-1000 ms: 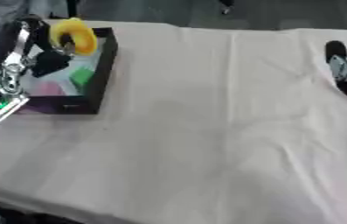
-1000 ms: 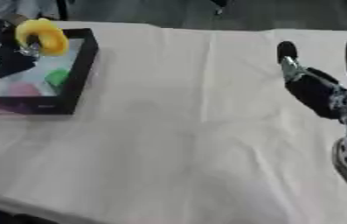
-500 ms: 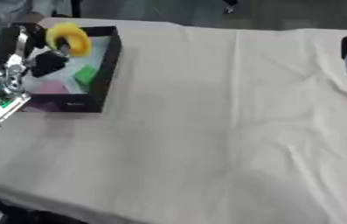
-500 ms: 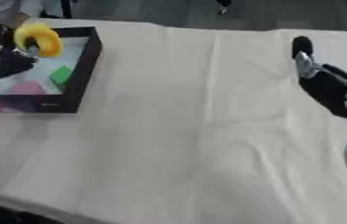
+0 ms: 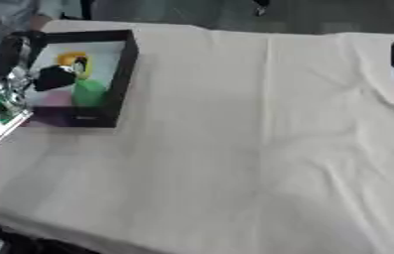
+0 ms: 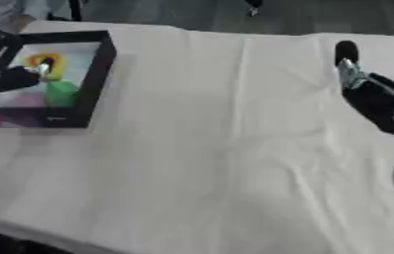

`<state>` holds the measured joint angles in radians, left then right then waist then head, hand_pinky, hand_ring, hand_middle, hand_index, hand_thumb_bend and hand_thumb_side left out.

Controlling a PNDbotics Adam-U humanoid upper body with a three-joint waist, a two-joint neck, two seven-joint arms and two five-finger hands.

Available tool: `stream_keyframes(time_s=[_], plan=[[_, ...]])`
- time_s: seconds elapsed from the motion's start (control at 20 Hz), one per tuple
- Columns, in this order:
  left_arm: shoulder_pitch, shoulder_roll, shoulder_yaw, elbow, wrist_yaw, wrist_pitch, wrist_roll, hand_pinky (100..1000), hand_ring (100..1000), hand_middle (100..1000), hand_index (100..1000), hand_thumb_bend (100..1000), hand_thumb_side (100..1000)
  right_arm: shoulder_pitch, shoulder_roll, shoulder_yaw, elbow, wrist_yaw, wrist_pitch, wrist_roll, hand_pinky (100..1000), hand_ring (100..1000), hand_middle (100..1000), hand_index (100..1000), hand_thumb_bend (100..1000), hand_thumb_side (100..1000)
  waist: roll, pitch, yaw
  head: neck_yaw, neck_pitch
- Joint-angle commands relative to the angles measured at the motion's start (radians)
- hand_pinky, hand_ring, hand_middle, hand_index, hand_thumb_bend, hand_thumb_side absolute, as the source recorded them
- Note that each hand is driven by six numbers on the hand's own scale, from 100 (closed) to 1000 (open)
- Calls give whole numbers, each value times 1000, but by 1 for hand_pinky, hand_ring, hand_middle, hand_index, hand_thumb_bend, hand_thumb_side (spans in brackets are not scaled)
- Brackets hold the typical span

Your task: Pick up the objects with one hand, pass them to the other hand, and then place them into the box on the other side of the table.

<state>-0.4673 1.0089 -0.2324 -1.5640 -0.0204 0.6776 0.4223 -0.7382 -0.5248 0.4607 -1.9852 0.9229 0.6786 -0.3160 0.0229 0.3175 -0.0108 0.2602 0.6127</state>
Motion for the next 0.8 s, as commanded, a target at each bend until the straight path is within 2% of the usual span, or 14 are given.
stream_keyframes(time_s=[0.05,0.15,0.2,0.25,0.35,0.4,0.45,0.5,0.55,0.6,0.65,0.7,0.75,0.8], plan=[[-11,23,15,-1,-37,213,152,1000,873,740,823,432,676,-8,-25,-17,-15,3,-5,-2,834,853,830,827,472,226,-3,-22,0,-1,-2],[-13,22,19,-1,-49,219,137,1000,870,748,833,381,613,-7,-27,-19,-15,3,-6,-2,834,853,830,827,471,224,-3,-25,-1,-3,0],[-14,21,22,-3,-52,222,131,1000,866,754,835,288,550,-6,-27,-21,-15,4,-6,-2,834,853,830,827,469,223,-2,-27,-1,-4,1],[-15,20,27,-6,-51,224,128,1000,866,796,842,100,379,-4,-28,-23,-15,5,-7,-3,834,853,830,827,462,224,-2,-28,0,-6,1],[-19,16,42,-28,-45,218,140,1000,849,836,810,100,249,0,-29,-28,-15,6,-6,-7,834,854,831,828,453,224,-2,-31,1,-13,3],[-21,10,53,-57,-27,199,158,1000,837,832,799,100,261,3,-30,-31,-15,7,-5,-9,834,854,832,828,447,224,-2,-33,3,-19,5],[-20,3,66,-95,11,168,184,1000,816,817,791,100,311,5,-30,-36,-15,9,-4,-12,833,855,833,829,438,225,-2,-35,5,-25,8],[-17,-13,81,-145,74,122,216,1000,779,797,780,100,477,9,-29,-41,-15,10,1,-15,832,857,836,830,407,225,-2,-38,6,-32,9],[-9,-31,94,-201,162,62,258,1000,768,794,777,100,594,12,-28,-48,-15,9,8,-19,831,859,839,830,379,230,-1,-39,8,-39,9],[2,-46,99,-258,258,-5,302,1000,765,793,777,100,635,15,-27,-55,-15,7,18,-24,830,860,841,830,363,228,-2,-41,9,-47,10],[15,-51,98,-304,344,-64,348,1000,765,793,777,100,635,17,-26,-60,-15,4,26,-29,830,860,841,830,363,228,-2,-42,10,-52,10],[25,-55,91,-345,411,-114,384,1000,784,804,797,100,723,20,-24,-65,-15,0,36,-34,824,866,852,829,252,239,-2,-42,8,-57,9],[32,-71,80,-391,469,-179,392,1000,796,799,801,134,640,25,-20,-79,-15,-12,60,-45,822,869,860,827,100,236,-3,-44,5,-67,8],[35,-94,70,-414,519,-247,387,1000,780,778,783,100,663,33,-19,-94,-15,-29,90,-62,819,873,868,826,100,347,-3,-46,3,-77,8]])
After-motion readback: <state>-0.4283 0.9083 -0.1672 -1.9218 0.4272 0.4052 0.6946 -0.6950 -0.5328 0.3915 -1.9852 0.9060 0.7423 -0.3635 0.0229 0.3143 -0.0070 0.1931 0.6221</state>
